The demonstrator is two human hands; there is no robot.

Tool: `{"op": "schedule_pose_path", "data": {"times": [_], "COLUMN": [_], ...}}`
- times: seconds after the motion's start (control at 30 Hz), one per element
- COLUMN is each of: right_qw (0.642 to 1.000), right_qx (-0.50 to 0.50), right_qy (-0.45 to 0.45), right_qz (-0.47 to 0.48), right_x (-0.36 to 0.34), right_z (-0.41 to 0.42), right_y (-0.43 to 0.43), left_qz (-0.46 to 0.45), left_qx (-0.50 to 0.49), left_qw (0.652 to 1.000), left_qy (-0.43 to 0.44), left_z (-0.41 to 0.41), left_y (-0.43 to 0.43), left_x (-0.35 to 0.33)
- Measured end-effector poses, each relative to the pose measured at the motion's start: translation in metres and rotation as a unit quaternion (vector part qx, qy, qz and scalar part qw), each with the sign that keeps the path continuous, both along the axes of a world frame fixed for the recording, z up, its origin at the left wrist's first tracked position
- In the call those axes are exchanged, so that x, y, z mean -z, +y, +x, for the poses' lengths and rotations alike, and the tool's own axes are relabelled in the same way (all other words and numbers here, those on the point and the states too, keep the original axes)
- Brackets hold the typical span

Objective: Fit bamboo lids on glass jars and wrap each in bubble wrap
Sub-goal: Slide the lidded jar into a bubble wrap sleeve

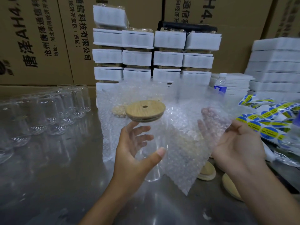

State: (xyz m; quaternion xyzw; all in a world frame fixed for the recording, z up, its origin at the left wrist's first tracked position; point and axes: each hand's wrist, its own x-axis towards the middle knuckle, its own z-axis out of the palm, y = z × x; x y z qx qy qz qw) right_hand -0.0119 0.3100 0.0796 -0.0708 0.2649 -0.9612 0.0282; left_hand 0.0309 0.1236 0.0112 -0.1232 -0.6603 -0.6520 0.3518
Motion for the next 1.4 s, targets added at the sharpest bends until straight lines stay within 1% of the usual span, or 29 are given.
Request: {"op": "schedule_pose_path", "data": {"times": [0.1,0.27,0.37,0.47,0.53,0.6,0.63,0.67,0.7,0.77,0.8,0.83,0.87,0.9,0.97,1.0,1.07,1.1,1.17,1.2,1.27,1.33,1.4], "right_qw": [0.998,0.984,0.979,0.978,0.973,0.960,0.946,0.923,0.888,0.797,0.754,0.728,0.726,0.749,0.807,0.820,0.823,0.819,0.813,0.814,0.825,0.834,0.841], "right_qx": [0.011,0.020,0.011,0.016,0.029,0.071,0.108,0.162,0.229,0.348,0.379,0.381,0.351,0.291,0.134,0.077,0.030,0.028,0.052,0.071,0.105,0.129,0.161], "right_qy": [-0.066,-0.144,-0.144,-0.135,-0.133,-0.128,-0.112,-0.083,-0.042,0.094,0.165,0.224,0.263,0.280,0.284,0.279,0.260,0.244,0.217,0.206,0.187,0.172,0.169], "right_qz": [-0.011,0.100,0.145,0.159,0.185,0.239,0.284,0.338,0.396,0.485,0.510,0.524,0.530,0.525,0.499,0.493,0.504,0.519,0.539,0.538,0.523,0.509,0.488], "right_x": [0.008,0.041,0.056,0.066,0.071,0.076,0.078,0.079,0.077,0.073,0.070,0.066,0.061,0.052,0.036,0.029,0.020,0.017,0.016,0.017,0.022,0.027,0.030], "right_z": [-0.001,0.003,0.008,0.011,0.011,0.009,0.007,0.006,0.007,0.008,0.007,0.007,0.006,0.007,0.006,0.005,-0.001,-0.004,-0.010,-0.013,-0.021,-0.026,-0.031], "right_y": [-0.002,-0.010,-0.012,-0.009,-0.005,-0.001,0.002,0.004,0.007,0.013,0.017,0.019,0.019,0.016,0.009,0.006,0.002,0.001,0.000,0.001,0.005,0.011,0.020], "left_qz": [0.001,-0.004,-0.006,-0.003,-0.004,-0.002,0.000,0.000,-0.003,-0.013,-0.020,-0.027,-0.030,-0.031,-0.037,-0.039,-0.038,-0.041,-0.079,-0.106,-0.157,-0.222,-0.310], "left_qx": [-0.007,-0.013,-0.021,-0.026,-0.028,-0.028,-0.027,-0.025,-0.023,-0.017,-0.013,-0.007,-0.001,0.006,0.012,0.015,0.016,0.011,-0.008,-0.009,0.021,0.062,0.072], "left_qw": [1.000,1.000,1.000,1.000,1.000,1.000,1.000,1.000,1.000,1.000,1.000,0.999,0.999,0.999,0.997,0.996,0.996,0.996,0.992,0.988,0.978,0.961,0.930], "left_qy": [0.020,0.024,0.020,0.016,0.012,0.009,0.008,0.007,0.005,-0.001,-0.008,-0.018,-0.030,-0.041,-0.066,-0.076,-0.082,-0.084,-0.099,-0.109,-0.133,-0.155,-0.183], "left_z": [0.006,0.010,0.010,0.009,0.008,0.007,0.005,0.004,0.003,0.000,-0.002,-0.004,-0.007,-0.010,-0.017,-0.020,-0.027,-0.030,-0.034,-0.035,-0.038,-0.042,-0.047], "left_y": [-0.001,-0.005,-0.004,-0.002,0.000,0.002,0.004,0.005,0.008,0.013,0.017,0.021,0.026,0.031,0.042,0.048,0.060,0.065,0.074,0.077,0.081,0.080,0.077], "left_x": [-0.011,-0.026,-0.028,-0.027,-0.027,-0.026,-0.025,-0.024,-0.024,-0.024,-0.024,-0.024,-0.025,-0.025,-0.024,-0.023,-0.019,-0.017,-0.014,-0.013,-0.012,-0.012,-0.010]}}
